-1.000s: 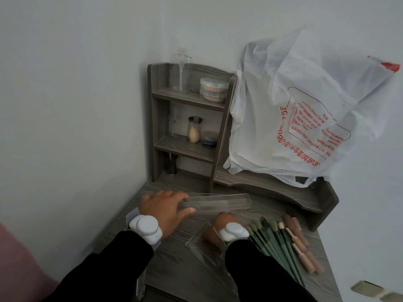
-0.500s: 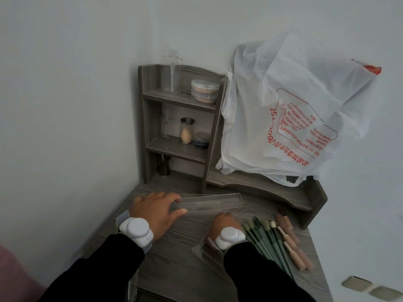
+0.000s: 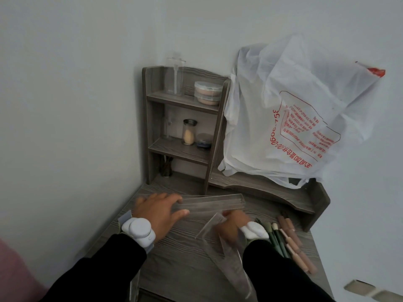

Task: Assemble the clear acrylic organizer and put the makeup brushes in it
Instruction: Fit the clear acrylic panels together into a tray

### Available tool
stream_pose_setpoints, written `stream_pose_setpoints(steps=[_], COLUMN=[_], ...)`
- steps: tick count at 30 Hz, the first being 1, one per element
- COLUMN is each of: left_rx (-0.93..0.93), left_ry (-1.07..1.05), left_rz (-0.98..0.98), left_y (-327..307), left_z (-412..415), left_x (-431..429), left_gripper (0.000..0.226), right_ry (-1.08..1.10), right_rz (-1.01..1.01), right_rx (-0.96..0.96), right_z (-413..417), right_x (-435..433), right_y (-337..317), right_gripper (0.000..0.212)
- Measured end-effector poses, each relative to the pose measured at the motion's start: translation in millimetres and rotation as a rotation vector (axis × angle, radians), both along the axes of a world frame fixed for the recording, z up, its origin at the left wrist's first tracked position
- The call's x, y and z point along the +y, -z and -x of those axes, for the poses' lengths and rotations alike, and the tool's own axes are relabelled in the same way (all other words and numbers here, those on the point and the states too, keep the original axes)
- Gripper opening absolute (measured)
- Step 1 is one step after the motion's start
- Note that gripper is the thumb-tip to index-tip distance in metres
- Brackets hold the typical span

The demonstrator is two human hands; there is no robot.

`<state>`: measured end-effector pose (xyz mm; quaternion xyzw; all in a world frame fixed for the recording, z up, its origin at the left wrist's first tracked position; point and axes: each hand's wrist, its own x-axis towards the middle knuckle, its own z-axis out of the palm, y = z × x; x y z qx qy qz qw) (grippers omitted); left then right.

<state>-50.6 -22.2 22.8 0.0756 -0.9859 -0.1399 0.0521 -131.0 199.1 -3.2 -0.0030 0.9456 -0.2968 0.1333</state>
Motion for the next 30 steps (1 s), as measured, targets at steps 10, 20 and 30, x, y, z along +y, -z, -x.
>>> stream_pose_setpoints(steps=[10,20,30], left_rx=[-0.013,-0.029,-0.017], left_ry=[0.028,0.04,0.047], left_rz=[-0.01,0.01,-0.046], left_y=[2,-1,-6], left_z=[1,-1,-5], left_x=[-9,-4,-7], left_gripper=[0.066,0.049,0.051], right_ry=[0.427,0.528,0.479], right_rz=[0.915,1.088,1.045], right_rx=[0.048,-0.155,-0.202], right_z=[-14,-8,-1], right_x=[22,31,26], right_y=[5,-8,-16], right_gripper=[0.013,0.05,0.038])
